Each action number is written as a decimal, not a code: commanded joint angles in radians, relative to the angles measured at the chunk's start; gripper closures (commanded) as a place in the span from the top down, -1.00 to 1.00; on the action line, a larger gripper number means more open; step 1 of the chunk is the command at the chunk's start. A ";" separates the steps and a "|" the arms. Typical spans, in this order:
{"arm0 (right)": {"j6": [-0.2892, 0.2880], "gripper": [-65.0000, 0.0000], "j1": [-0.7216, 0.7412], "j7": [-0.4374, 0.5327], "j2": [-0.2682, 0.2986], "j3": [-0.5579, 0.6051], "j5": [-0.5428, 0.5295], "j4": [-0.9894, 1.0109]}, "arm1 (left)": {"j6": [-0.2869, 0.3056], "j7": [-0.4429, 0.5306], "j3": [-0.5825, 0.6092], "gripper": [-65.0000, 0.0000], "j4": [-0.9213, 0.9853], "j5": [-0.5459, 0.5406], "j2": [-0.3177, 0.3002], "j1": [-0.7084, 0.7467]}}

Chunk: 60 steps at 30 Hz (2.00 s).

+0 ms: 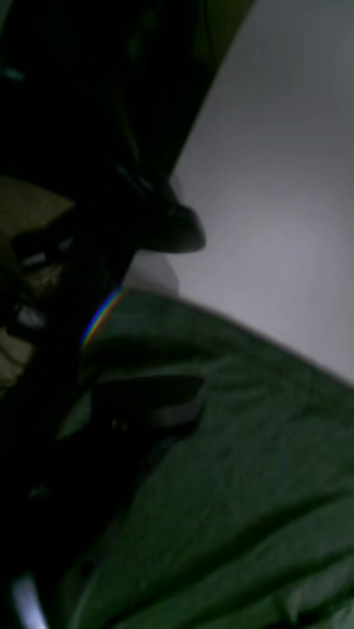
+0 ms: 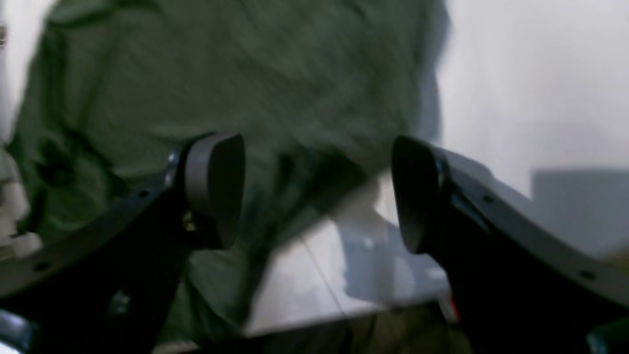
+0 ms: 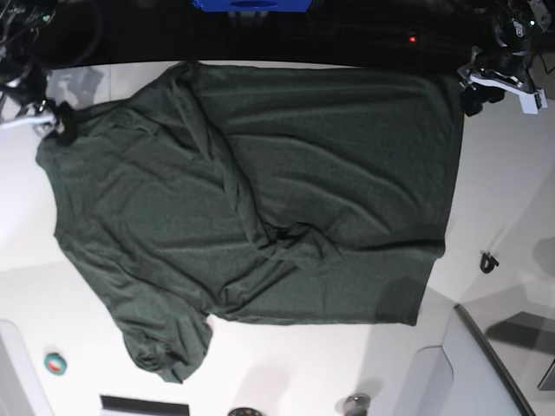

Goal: Layout the t-shirt on the table in an organized manner, then fold the t-shirt properly
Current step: 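Return the right gripper to the shirt edge and grasp it, then hold the shirt edge with both grippers and pull it taut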

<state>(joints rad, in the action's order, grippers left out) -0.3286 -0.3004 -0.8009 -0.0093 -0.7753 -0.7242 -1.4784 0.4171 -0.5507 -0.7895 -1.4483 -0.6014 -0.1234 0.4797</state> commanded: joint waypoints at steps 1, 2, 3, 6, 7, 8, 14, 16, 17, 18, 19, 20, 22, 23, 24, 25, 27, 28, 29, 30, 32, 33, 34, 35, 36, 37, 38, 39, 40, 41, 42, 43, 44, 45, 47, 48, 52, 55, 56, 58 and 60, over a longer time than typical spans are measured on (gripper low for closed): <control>-0.019 0.33 0.010 0.018 0.022 0.000 -0.027 -0.020 | -0.004 0.016 -0.006 0.19 0.001 -0.013 -0.019 0.009; -0.019 0.33 0.008 0.018 0.022 0.000 -0.027 -0.020 | -0.004 0.016 -0.006 0.19 0.010 -0.015 -0.017 0.009; -0.019 0.33 0.008 0.018 0.024 -0.005 -0.027 -0.020 | -0.004 0.016 -0.006 0.20 0.016 -0.016 -0.015 0.009; -0.019 0.33 0.005 0.016 0.025 -0.008 -0.027 -0.023 | -0.004 0.016 -0.006 0.21 0.022 -0.016 -0.012 0.009; -0.019 0.33 0.004 0.016 0.025 -0.008 -0.027 -0.023 | -0.004 0.016 -0.006 0.21 0.022 -0.016 -0.012 0.009; -0.019 0.33 0.004 0.015 0.025 -0.008 -0.027 -0.023 | -0.004 0.016 -0.006 0.21 0.024 -0.016 -0.012 0.007; -0.020 0.33 0.004 0.018 0.047 -0.009 -0.027 -0.020 | -0.004 0.016 0.003 0.21 0.045 -0.016 -0.012 -0.006; -0.020 0.33 0.004 0.018 0.050 -0.017 -0.027 -0.020 | -0.004 0.016 0.003 0.21 0.071 -0.016 -0.012 -0.025; -0.020 0.33 0.004 0.018 0.056 -0.028 -0.027 -0.021 | -0.004 0.016 0.003 0.21 0.087 -0.016 -0.012 -0.031; -0.020 0.33 0.004 0.018 0.061 -0.032 -0.027 -0.020 | -0.004 0.016 0.005 0.21 0.100 -0.016 -0.012 -0.037; -0.020 0.33 0.005 0.018 0.061 -0.039 -0.027 -0.020 | -0.004 0.016 0.005 0.21 0.113 -0.016 -0.012 -0.040; -0.020 0.33 0.005 0.018 0.061 -0.039 -0.027 -0.020 | -0.004 0.016 0.005 0.20 0.122 -0.016 -0.012 -0.045; -0.020 0.33 0.005 0.018 0.064 -0.039 -0.027 -0.020 | -0.004 0.016 0.022 0.19 0.137 -0.016 -0.012 -0.052; -0.020 0.33 0.005 0.019 0.064 -0.039 -0.027 -0.020 | -0.004 0.016 0.040 0.19 0.142 -0.016 -0.012 -0.052; -0.020 0.33 0.007 0.019 0.064 -0.039 -0.027 -0.020 | -0.004 0.016 0.057 0.19 0.142 -0.016 -0.014 -0.052; -0.019 0.33 0.007 0.019 0.064 -0.039 -0.027 -0.020 | -0.004 0.016 0.075 0.18 0.142 -0.016 -0.014 -0.052; -0.019 0.33 0.007 0.019 0.064 -0.039 -0.027 -0.020 | -0.004 0.017 0.117 0.18 0.142 -0.016 -0.014 -0.052; -0.017 0.33 0.007 0.019 0.064 -0.039 -0.027 -0.020 | -0.004 0.017 0.126 0.18 0.142 -0.016 -0.012 -0.052; -0.017 0.33 0.007 0.019 0.064 -0.039 -0.027 -0.020 | -0.004 0.017 0.134 0.18 0.142 -0.016 -0.012 -0.052; -0.017 0.33 0.007 0.019 0.064 -0.039 -0.027 -0.020 | -0.004 0.017 0.134 0.17 0.142 -0.016 -0.012 -0.052; -0.017 0.33 0.007 0.019 0.064 -0.039 -0.027 -0.020 | -0.004 0.017 0.135 0.17 0.140 -0.016 -0.012 -0.055; -0.017 0.33 0.007 0.019 0.064 -0.039 -0.019 -0.020 | -0.004 0.017 0.134 0.16 0.140 -0.016 -0.012 -0.059; -0.017 0.33 0.008 0.019 0.064 -0.039 -0.005 -0.020 | -0.004 0.017 0.130 0.12 0.142 -0.016 -0.012 -0.060; -0.017 0.33 0.010 0.019 0.064 -0.039 0.013 -0.020 | -0.004 0.017 0.130 0.04 0.142 -0.016 -0.012 -0.060; -0.017 0.33 0.019 0.019 0.062 -0.039 0.033 -0.020 | -0.004 0.017 0.130 -0.09 0.142 -0.016 -0.014 -0.060; -0.020 0.33 0.028 0.019 0.059 -0.039 0.056 -0.017 | -0.004 0.017 0.130 -0.26 0.140 -0.016 -0.014 -0.060; -0.023 0.33 0.033 0.019 0.056 -0.039 0.074 -0.006 | -0.004 0.017 0.130 -0.43 0.140 -0.016 -0.014 -0.060; -0.023 0.33 0.042 0.019 0.056 -0.039 0.079 0.009 | -0.004 0.017 0.132 -0.62 0.140 -0.016 -0.014 -0.060; -0.023 0.33 0.051 0.018 0.056 -0.037 0.081 0.029 | -0.004 0.016 0.135 -0.77 0.140 -0.016 -0.014 -0.060; -0.023 0.33 0.053 0.018 0.058 -0.034 0.081 0.049 | -0.004 0.016 0.135 -0.91 0.140 -0.016 -0.014 -0.060; -0.023 0.33 0.054 0.018 0.059 -0.029 0.081 0.066 | -0.004 0.016 0.135 -1.00 0.140 -0.016 -0.014 -0.060; -0.023 0.33 0.056 0.016 0.059 -0.029 0.081 0.078 | -0.004 0.016 0.137 -1.00 0.137 -0.016 -0.014 -0.060; -0.023 0.33 0.057 0.015 0.058 -0.029 0.081 0.086 | -0.004 0.016 0.137 -1.00 0.136 -0.016 -0.014 -0.060; -0.023 0.33 0.059 0.013 0.056 -0.028 0.081 0.089 | -0.004 0.016 0.137 -1.00 0.136 -0.016 -0.014 -0.060; -0.023 0.33 0.057 0.011 0.055 -0.028 0.081 0.089 | -0.004 0.014 0.137 -1.00 0.136 -0.016 -0.019 -0.060; -0.023 0.32 0.056 0.011 0.055 -0.028 0.081 0.089 | -0.004 0.014 0.137 -1.00 0.134 -0.016 -0.020 -0.060; -0.023 -0.16 0.060 0.011 0.058 -0.028 0.081 0.092 | -0.004 0.014 0.137 -1.00 0.119 -0.016 -0.025 -0.059; -0.023 -0.51 0.073 0.010 0.059 -0.026 0.082 0.092 | -0.004 0.002 0.138 -1.00 0.073 -0.018 -0.028 -0.051; -0.023 -0.53 0.077 0.005 0.061 -0.026 0.082 0.092 | -0.004 -0.024 0.137 -1.00 0.062 -0.018 -0.028 -0.051; -0.023 -0.48 0.089 -0.030 0.062 -0.026 0.084 0.094 | -0.004 -0.078 0.130 -1.00 0.041 -0.018 -0.028 -0.059; -0.023 -0.51 0.099 -0.059 0.062 -0.026 0.084 0.094 | -0.004 -0.099 0.130 -1.00 0.016 -0.018 -0.028 -0.059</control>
<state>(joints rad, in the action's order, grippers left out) -0.3393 -0.2028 -0.8631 0.0387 -0.7998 -0.6277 -1.3720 0.4046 -0.6605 -0.6525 -1.4128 -0.6056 -0.1364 0.4187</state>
